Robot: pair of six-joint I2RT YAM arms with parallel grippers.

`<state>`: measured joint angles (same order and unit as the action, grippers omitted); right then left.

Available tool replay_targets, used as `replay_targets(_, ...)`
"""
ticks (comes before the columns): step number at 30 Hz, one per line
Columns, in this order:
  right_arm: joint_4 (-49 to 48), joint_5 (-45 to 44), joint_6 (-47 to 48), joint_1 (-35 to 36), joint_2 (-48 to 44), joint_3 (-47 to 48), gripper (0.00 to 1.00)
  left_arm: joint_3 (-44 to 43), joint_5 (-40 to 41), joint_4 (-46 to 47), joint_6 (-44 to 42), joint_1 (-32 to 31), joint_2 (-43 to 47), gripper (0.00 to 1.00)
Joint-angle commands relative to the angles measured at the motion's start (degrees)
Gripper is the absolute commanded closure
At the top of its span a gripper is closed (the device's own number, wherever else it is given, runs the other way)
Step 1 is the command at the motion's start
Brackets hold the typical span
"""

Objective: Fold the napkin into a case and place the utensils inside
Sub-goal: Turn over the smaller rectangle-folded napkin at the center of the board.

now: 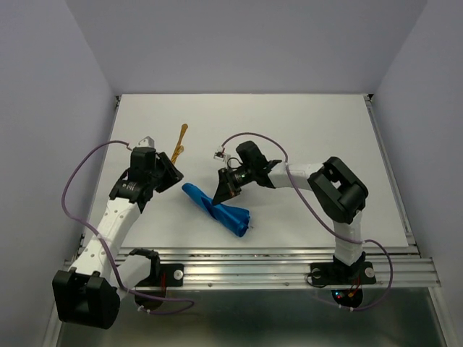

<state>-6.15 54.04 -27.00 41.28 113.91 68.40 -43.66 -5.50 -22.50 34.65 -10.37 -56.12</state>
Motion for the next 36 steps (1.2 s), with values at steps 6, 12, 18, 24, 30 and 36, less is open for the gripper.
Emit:
replay_targets(6, -11.8, 5.7, -8.3, 5.1, 1.0, 2.7, 0.99, -2.9, 1.8, -1.8, -0.9, 0.3, 2.2, 0.50)
replay_targets(12, -11.7, 5.7, -7.8, 5.1, 4.9, 4.0, 0.99, -2.7, 1.8, -1.9, -0.9, 0.3, 2.2, 0.50)
replay_targets(18, -9.1, 4.5, -5.1, -5.8, 7.4, 3.9, 0.65, -2.5, 0.7, -1.8, -1.3, 0.3, 1.5, 0.49)
replay_targets(24, 8.4, -6.5, 5.9, -11.8, 3.4, 8.0, 0.38, -0.6, -1.7, 1.3, -1.0, 0.3, 0.0, 0.49)
replay_targets(30, 11.9, -13.9, 7.2, -11.8, 0.3, 7.8, 0.56, 1.0, -3.7, 3.0, -1.1, 0.3, -1.8, 0.53)
replay_targets(36, 17.3, -26.3, 8.4, -7.0, -5.3, 5.8, 0.92, 2.9, -7.5, 5.6, -2.0, -0.3, -3.2, 0.78)
